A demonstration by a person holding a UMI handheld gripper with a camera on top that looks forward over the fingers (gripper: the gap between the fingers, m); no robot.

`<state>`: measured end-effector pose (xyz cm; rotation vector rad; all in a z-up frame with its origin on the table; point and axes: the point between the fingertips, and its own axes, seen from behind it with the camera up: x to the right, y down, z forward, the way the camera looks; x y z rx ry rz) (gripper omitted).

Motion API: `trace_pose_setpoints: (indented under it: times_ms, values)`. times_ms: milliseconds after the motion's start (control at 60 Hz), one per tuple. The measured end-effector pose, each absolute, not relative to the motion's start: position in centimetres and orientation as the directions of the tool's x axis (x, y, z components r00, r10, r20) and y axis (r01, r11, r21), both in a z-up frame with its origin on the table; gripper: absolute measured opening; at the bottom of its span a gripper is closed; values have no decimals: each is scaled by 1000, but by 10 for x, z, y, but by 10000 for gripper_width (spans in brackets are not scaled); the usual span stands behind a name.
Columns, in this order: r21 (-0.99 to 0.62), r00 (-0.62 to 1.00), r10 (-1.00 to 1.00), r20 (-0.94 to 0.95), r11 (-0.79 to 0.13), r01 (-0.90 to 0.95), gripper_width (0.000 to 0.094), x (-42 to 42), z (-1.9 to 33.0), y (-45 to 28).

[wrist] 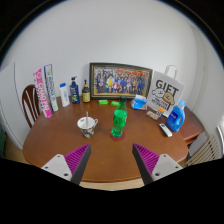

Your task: Pour water

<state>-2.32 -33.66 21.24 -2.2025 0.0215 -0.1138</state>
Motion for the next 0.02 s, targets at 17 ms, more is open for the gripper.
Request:
trace_pose_setpoints:
  times_ms: [17]
  values:
    - [-805,996,-55,74,-593,27,856,-22,213,-337]
